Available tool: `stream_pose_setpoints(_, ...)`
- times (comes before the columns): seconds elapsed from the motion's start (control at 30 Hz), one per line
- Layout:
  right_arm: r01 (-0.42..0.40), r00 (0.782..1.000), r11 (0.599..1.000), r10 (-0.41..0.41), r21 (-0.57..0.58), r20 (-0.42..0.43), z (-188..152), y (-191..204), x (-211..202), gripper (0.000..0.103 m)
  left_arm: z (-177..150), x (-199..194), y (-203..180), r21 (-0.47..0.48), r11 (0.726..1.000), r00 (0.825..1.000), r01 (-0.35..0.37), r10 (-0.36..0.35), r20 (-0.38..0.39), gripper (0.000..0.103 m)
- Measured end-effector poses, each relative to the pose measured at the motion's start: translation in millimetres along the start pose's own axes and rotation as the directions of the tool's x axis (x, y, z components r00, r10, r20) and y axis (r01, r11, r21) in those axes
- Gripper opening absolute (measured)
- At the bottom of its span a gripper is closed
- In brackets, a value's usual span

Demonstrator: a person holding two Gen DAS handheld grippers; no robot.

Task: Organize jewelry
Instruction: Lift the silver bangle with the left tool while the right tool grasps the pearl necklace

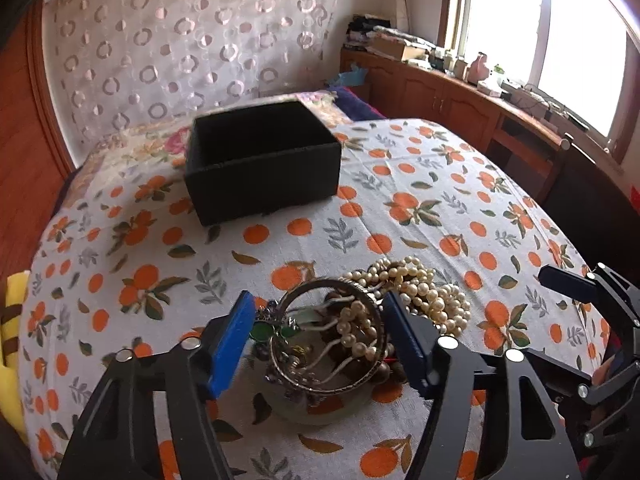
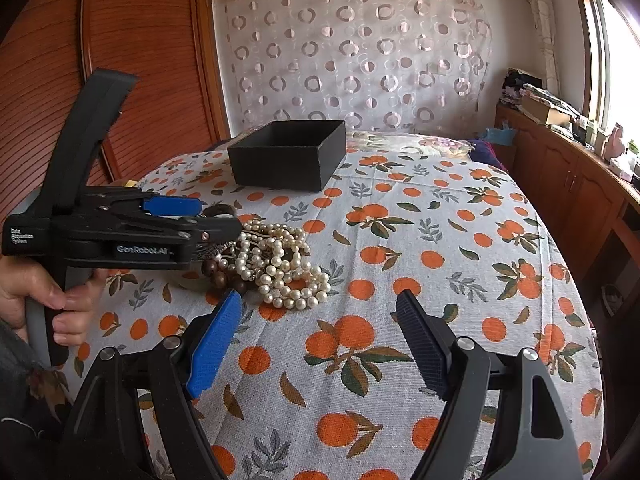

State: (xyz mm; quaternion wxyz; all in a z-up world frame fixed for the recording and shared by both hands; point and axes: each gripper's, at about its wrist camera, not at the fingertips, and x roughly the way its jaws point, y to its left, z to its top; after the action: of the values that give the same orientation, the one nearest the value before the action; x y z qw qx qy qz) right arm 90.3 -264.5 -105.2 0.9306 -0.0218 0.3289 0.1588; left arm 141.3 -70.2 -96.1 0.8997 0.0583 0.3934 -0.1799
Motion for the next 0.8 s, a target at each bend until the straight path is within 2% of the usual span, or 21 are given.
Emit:
stream_pose_setpoints(0.03,0.000,1.000,1.000,0.000,-0.003,-0.002,0.2,0.3,1.1,0.082,0.3,-2.6,0.9,-0.007,1.000,1.000,0.014,-0.014,-0.001,0.052)
stream_pose_setpoints(0.3,-0.009,1.000,1.000,0.008,-0.026,-0.012,8.4,1.0,9.9,0.080,-0.8,-26.1,12.1,-0.042,0.999,0.998,-0.008,0.010,0.054,0.051)
stream_pose_setpoints(0.37,-0.026,0.999,0.999,0.025,-0.027,-0.029,9.6,0.5,15.0,0.073,-1.9,-32.7,16.6,-0.055,0.998,0.997,-0.014,0.018,0.072,0.051)
stream_pose_setpoints(0.43,-0.043,0.998,0.999,0.041,-0.033,-0.055,10.3,0.6,23.1,0.060,-4.6,-39.3,20.6,-0.068,0.997,0.996,-0.020,0.026,0.084,0.051)
stream_pose_setpoints(0.57,-0.089,0.990,0.995,0.082,-0.051,-0.118,9.8,5.1,36.7,0.045,-9.7,-50.1,25.4,-0.086,0.996,0.994,-0.015,0.024,0.105,0.051)
stream_pose_setpoints(0.8,-0.125,0.979,0.982,0.099,-0.142,-0.179,17.0,28.7,50.0,0.040,-15.7,-60.3,27.4,-0.114,0.993,0.992,0.001,0.014,0.128,0.051)
